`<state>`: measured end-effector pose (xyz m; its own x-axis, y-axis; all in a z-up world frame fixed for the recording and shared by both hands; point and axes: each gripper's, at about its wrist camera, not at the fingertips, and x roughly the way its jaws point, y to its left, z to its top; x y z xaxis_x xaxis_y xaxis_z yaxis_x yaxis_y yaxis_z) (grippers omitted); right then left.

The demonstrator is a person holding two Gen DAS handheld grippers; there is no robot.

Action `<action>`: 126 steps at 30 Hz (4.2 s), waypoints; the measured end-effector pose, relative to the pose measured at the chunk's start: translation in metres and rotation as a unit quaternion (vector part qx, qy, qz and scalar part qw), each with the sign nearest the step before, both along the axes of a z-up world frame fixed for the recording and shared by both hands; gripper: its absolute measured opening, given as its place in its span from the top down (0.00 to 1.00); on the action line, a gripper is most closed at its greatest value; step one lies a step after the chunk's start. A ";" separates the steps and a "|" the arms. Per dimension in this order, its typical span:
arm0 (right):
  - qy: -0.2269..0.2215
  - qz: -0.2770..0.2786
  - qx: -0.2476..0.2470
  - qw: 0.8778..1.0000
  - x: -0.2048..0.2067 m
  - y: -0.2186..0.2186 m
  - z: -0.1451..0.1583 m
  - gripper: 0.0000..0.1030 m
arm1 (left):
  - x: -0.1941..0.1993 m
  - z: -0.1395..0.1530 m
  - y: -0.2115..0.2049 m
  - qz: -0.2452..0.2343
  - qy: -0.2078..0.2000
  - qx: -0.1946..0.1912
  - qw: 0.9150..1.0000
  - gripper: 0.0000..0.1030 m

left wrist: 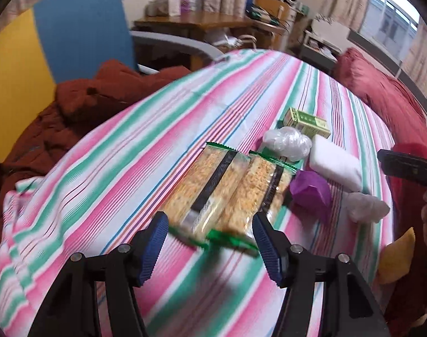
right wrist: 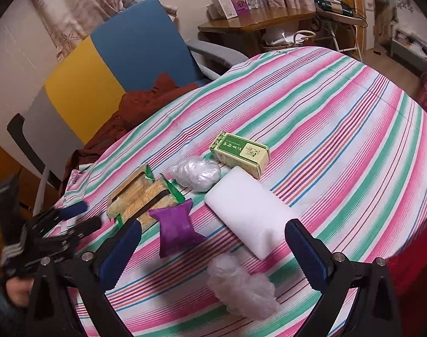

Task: Organize objects
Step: 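Grasp a cracker packet with the left gripper while the right grasps the plastic bag, then carry the cracker packet and plastic bag over the gold tray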

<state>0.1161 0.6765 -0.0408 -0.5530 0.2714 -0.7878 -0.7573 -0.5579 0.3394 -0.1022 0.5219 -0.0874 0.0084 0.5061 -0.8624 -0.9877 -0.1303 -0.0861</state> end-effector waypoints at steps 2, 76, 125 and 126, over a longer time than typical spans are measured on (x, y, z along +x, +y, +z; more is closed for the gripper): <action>0.002 -0.001 -0.003 1.000 0.001 0.001 -0.001 0.00 | -0.004 -0.006 0.012 -0.003 -0.007 -0.007 1.000 0.38; -0.143 0.024 -0.075 0.987 -0.012 -0.018 -0.046 0.16 | 0.087 -0.034 -0.201 0.218 0.021 0.066 0.973 0.50; -0.056 0.307 0.015 0.950 -0.072 -0.124 -0.017 0.45 | 0.103 0.088 -0.327 0.374 0.084 0.160 0.910 0.54; -0.058 0.310 0.019 0.949 -0.072 -0.129 -0.016 0.45 | 0.102 0.086 -0.331 0.377 0.083 0.160 0.908 0.54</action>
<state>0.0439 0.5479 -0.0571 -0.5260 -0.0489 -0.8491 -0.3109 -0.9182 0.2455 0.0002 0.1905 -0.0009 -0.5618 0.5390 -0.6275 -0.6310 -0.7698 -0.0963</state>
